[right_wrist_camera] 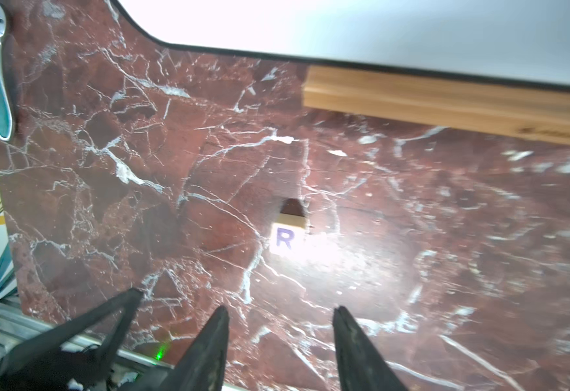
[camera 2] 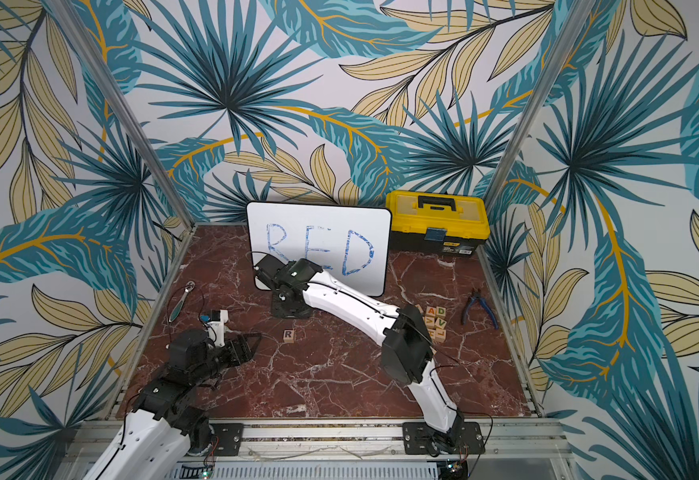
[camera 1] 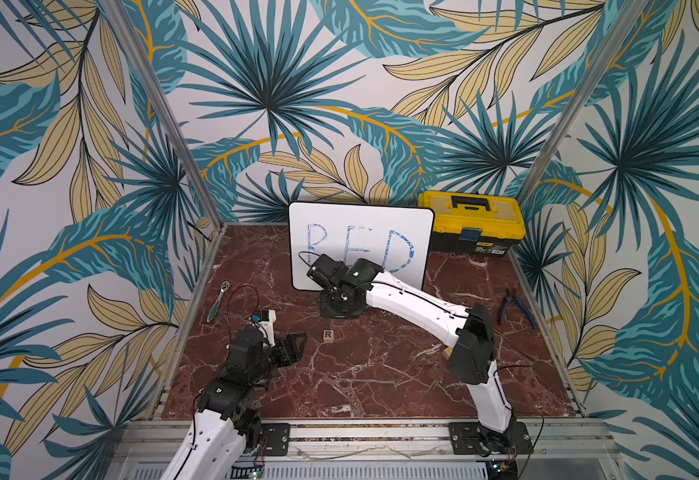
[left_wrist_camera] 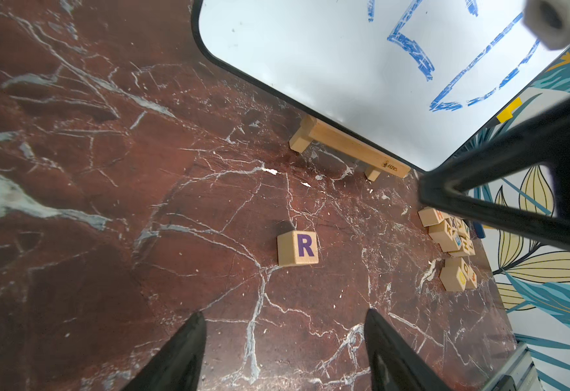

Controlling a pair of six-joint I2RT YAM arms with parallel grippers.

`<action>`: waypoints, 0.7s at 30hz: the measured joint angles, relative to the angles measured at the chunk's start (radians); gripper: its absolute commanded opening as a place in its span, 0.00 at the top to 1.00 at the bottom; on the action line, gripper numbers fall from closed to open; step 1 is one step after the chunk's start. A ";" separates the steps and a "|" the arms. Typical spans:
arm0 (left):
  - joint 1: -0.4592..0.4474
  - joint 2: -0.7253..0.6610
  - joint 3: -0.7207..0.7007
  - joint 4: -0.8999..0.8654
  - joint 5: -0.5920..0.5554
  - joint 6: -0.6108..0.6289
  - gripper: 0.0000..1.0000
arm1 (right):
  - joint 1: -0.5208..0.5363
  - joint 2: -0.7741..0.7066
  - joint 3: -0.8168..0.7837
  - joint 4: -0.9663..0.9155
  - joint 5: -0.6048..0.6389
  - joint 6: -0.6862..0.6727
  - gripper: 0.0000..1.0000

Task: Assemble the uppercase word "red" with letter blocks
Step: Pick up the letter block from the center of the board.

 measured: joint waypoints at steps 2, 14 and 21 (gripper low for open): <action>0.000 0.010 0.000 0.001 -0.004 0.007 0.26 | -0.027 -0.111 -0.130 0.031 0.036 -0.021 0.50; -0.046 0.248 0.010 0.107 -0.005 0.103 0.26 | -0.225 -0.617 -0.690 0.140 0.304 -0.187 0.51; -0.064 0.273 0.030 0.193 0.015 0.138 0.26 | -0.483 -0.711 -0.789 0.158 0.293 -0.306 0.51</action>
